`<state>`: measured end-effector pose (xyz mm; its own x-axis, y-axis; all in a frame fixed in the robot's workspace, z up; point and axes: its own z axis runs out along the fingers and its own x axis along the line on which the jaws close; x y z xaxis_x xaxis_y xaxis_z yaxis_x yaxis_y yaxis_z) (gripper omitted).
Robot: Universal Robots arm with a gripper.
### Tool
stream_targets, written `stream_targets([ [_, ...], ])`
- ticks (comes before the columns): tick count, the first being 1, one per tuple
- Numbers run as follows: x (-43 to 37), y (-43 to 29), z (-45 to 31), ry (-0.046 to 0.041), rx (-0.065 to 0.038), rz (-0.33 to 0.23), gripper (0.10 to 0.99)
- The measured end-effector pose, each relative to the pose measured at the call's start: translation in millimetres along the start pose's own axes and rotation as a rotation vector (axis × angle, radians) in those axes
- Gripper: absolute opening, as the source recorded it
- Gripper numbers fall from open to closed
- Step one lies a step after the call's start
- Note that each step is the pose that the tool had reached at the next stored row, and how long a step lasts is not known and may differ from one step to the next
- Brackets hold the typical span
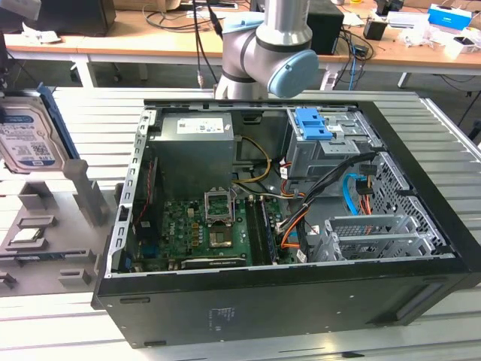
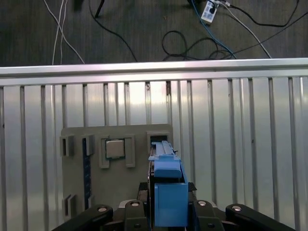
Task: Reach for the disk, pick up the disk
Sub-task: 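Pick up the disk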
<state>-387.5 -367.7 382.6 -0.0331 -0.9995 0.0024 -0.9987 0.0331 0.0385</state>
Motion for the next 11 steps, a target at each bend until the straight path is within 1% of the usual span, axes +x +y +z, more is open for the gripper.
stream_targets([
  [3, 0.0, 0.2, -5.4, 0.0, 0.0, 0.0, 0.365],
  [6, -0.1, 0.4, -13.1, -0.0001, 0.0, 0.0, 0.365],
  [7, -0.1, 0.5, -14.5, -0.0001, 0.0, 0.0, 0.365],
  [8, -0.1, 0.6, -18.1, 0.0, 0.0, 0.0, 0.365],
  [11, -0.1, 0.8, -23.2, 0.0, 0.0, 0.0, 0.365],
])
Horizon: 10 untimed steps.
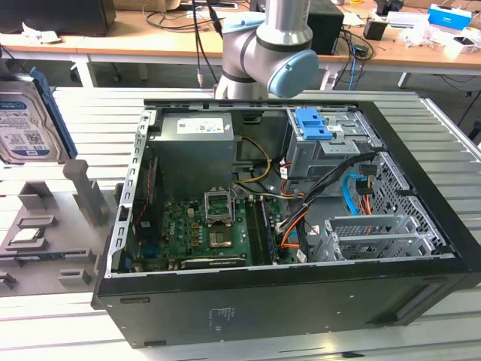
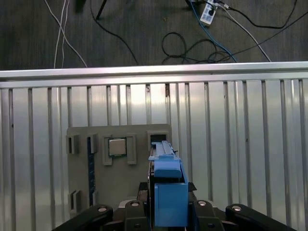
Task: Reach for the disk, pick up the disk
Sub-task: 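Pick up the disk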
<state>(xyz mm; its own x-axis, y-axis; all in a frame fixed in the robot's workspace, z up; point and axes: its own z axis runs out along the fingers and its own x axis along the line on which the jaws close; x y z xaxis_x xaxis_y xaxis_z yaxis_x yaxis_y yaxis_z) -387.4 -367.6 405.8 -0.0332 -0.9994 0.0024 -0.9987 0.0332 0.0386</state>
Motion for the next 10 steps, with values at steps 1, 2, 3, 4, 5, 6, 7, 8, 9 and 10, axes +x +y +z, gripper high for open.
stream_targets([
  [1, 0.0, 0.1, -1.4, 0.0, 0.0, 0.0, 0.365],
  [2, 0.0, 0.1, -2.9, -0.0001, 0.0, 0.0, 0.365],
  [3, 0.0, 0.1, -4.4, 0.0, 0.0, 0.0, 0.365],
  [4, 0.0, 0.2, -6.4, 0.0, 0.0, 0.0, 0.365],
  [5, 0.0, 0.3, -8.7, 0.0, 0.0, 0.0, 0.365],
  [6, 0.0, 0.3, -9.9, 0.0, 0.0, 0.0, 0.365],
  [7, 0.0, 0.5, -16.2, 0.0, 0.0, 0.0, 0.365],
  [8, 0.1, 0.8, -24.0, -0.0001, 0.0, 0.0, 0.365],
  [9, 0.1, 1.1, -32.2, -0.0001, 0.0, 0.0, 0.365],
  [10, 0.1, 1.2, -35.2, 0.0, 0.0, 0.0, 0.365],
])
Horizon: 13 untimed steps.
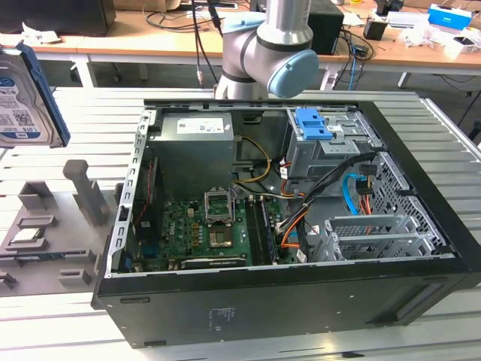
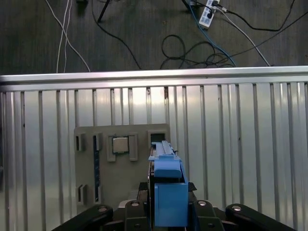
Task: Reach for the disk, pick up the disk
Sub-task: 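Pick up the disk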
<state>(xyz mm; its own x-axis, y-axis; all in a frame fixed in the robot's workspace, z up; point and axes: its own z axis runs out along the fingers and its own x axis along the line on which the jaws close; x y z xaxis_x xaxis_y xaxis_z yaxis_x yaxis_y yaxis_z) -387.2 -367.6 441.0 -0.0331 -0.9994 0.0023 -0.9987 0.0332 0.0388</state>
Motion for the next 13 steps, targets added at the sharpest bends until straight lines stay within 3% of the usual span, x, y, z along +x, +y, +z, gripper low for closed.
stream_targets([
  [3, 0.0, 0.4, -11.0, 0.0, 0.0, 0.0, 0.365],
  [13, 0.1, 1.1, -32.6, 0.0, 0.0, 0.0, 0.365],
])
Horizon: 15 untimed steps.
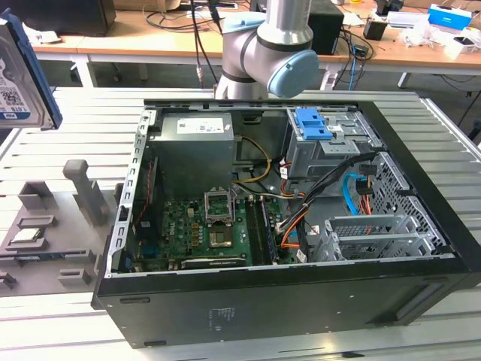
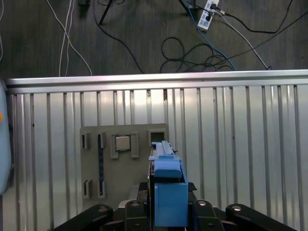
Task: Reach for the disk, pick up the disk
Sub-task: 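Pick up the disk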
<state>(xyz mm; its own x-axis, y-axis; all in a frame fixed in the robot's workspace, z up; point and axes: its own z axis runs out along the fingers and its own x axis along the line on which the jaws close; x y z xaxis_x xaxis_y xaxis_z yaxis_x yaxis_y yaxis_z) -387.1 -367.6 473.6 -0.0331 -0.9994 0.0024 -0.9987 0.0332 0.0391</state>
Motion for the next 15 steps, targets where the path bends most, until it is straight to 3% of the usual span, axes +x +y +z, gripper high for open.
stream_targets([
  [15, 0.0, 1.1, -37.4, 0.0001, -0.001, 0.0, 0.365],
])
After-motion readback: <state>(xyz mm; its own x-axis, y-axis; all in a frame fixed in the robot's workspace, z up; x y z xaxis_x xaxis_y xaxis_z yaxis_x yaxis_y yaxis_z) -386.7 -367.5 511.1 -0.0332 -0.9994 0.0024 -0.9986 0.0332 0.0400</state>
